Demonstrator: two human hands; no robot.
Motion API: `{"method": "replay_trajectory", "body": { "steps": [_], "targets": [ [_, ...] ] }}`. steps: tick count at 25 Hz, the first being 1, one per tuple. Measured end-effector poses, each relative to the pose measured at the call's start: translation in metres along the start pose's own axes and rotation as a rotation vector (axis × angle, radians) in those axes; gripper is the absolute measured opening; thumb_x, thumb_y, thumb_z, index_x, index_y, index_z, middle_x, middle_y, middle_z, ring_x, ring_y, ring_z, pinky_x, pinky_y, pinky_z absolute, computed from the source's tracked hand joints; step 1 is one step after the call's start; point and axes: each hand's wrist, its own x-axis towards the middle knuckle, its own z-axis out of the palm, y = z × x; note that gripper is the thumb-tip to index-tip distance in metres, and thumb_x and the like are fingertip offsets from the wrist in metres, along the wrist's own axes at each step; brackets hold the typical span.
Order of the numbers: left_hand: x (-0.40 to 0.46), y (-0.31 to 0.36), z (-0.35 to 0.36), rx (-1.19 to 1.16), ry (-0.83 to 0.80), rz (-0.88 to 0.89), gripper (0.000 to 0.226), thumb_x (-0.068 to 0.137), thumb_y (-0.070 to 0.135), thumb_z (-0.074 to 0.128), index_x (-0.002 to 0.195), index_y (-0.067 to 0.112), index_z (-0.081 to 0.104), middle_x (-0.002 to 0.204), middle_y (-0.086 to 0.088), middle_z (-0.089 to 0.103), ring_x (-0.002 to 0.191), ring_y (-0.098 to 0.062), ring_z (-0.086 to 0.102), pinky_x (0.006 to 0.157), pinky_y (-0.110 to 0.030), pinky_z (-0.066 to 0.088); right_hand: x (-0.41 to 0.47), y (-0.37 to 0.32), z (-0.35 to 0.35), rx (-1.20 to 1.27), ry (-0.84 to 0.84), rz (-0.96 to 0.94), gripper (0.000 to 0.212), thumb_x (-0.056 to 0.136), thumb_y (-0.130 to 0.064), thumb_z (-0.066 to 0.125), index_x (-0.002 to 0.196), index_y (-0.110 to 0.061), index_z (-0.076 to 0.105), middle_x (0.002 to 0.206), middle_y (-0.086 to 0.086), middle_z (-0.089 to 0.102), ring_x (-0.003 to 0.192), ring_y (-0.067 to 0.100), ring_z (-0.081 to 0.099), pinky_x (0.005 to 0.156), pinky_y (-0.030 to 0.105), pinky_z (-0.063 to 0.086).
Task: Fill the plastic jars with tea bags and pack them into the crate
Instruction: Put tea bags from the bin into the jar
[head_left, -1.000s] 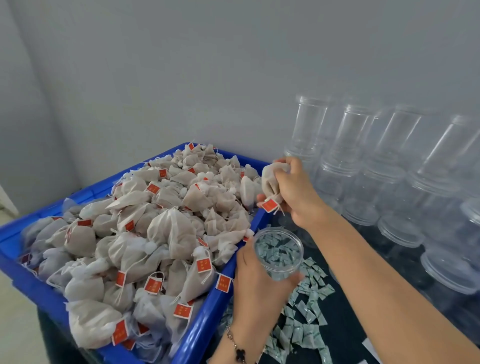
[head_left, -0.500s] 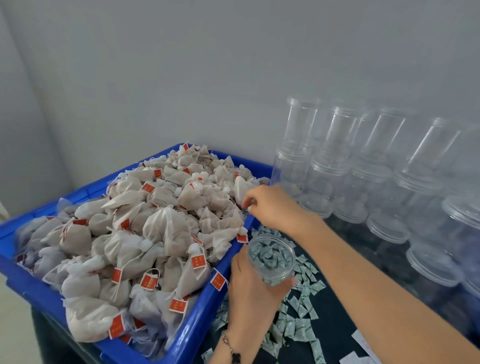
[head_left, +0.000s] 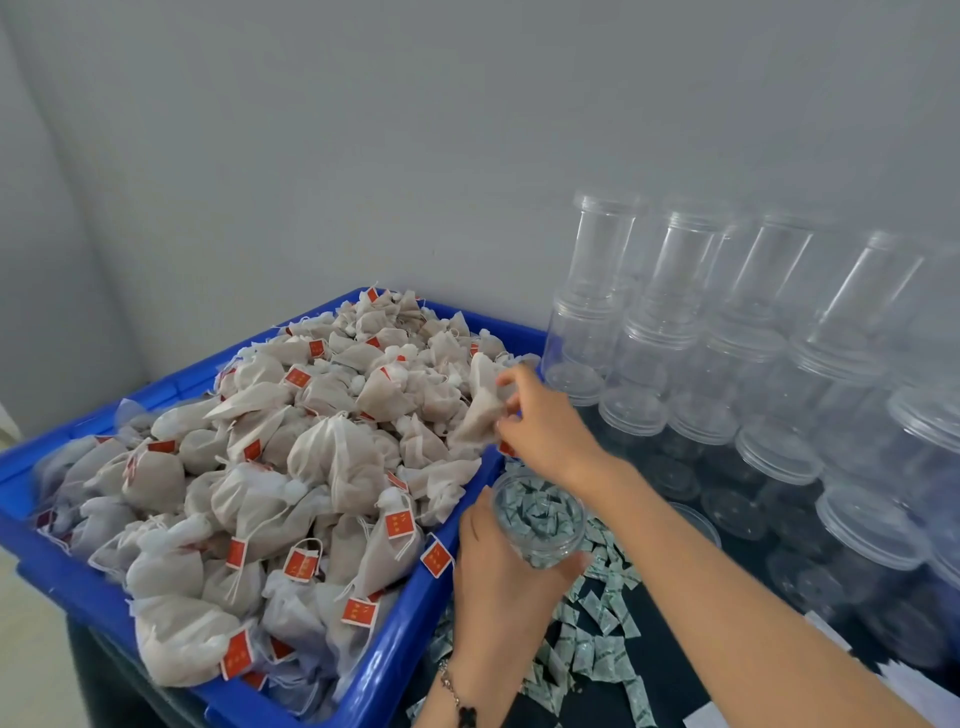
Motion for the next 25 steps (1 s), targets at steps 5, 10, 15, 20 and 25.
{"method": "replay_trajectory", "body": {
  "steps": [5, 10, 15, 20, 25],
  "targets": [
    [-0.003, 0.000, -0.002, 0.007, 0.021, 0.023, 0.110, 0.055, 0.045, 0.088, 0.143, 0.029, 0.024, 0.133, 0.020, 0.033, 0.116, 0.002, 0.032, 0.097, -0.019, 0.029, -0.017, -0.017, -0.066, 0.089, 0.110, -0.082, 0.018, 0.081, -0.013, 0.068, 0.094, -0.022, 0.058, 0.089, -0.001, 0.062, 0.062, 0.009, 0.065, 0.052, 0.025, 0.056],
    [-0.002, 0.000, -0.002, 0.021, 0.026, 0.061, 0.094, 0.058, 0.042, 0.087, 0.135, 0.034, 0.034, 0.120, 0.027, 0.036, 0.106, 0.006, 0.042, 0.081, -0.008, 0.034, -0.030, -0.018, -0.048, -0.337, -0.272, -0.098, 0.018, 0.085, -0.031, 0.067, 0.102, -0.024, 0.064, 0.095, -0.007, 0.067, 0.069, -0.002, 0.062, 0.065, 0.018, 0.051],
    [-0.001, -0.003, 0.004, 0.183, 0.070, 0.071, 0.089, 0.058, 0.044, 0.085, 0.130, 0.020, 0.037, 0.116, 0.013, 0.042, 0.112, -0.002, 0.045, 0.091, -0.010, 0.031, -0.015, -0.020, 0.010, -0.354, -0.358, -0.210, 0.036, 0.092, -0.016, 0.057, 0.127, -0.024, 0.057, 0.130, 0.000, 0.056, 0.114, 0.015, 0.053, 0.094, 0.033, 0.046],
    [0.002, -0.004, -0.002, 0.133, 0.047, 0.072, 0.090, 0.056, 0.036, 0.088, 0.132, 0.023, 0.041, 0.123, 0.012, 0.046, 0.112, -0.005, 0.047, 0.095, -0.021, 0.042, -0.011, -0.011, 0.009, -0.064, -0.192, -0.132, 0.011, 0.092, -0.013, 0.055, 0.099, -0.013, 0.064, 0.102, -0.002, 0.065, 0.089, 0.006, 0.059, 0.075, 0.015, 0.047],
    [-0.001, 0.000, -0.005, 0.068, 0.010, 0.040, 0.091, 0.054, 0.037, 0.088, 0.133, 0.027, 0.042, 0.124, 0.012, 0.044, 0.115, -0.006, 0.046, 0.091, -0.021, 0.042, -0.021, -0.006, -0.020, 0.753, -0.097, 0.197, 0.005, 0.095, -0.009, 0.053, 0.098, -0.012, 0.051, 0.106, 0.012, 0.057, 0.083, 0.022, 0.066, 0.060, 0.025, 0.057]
  ]
}}
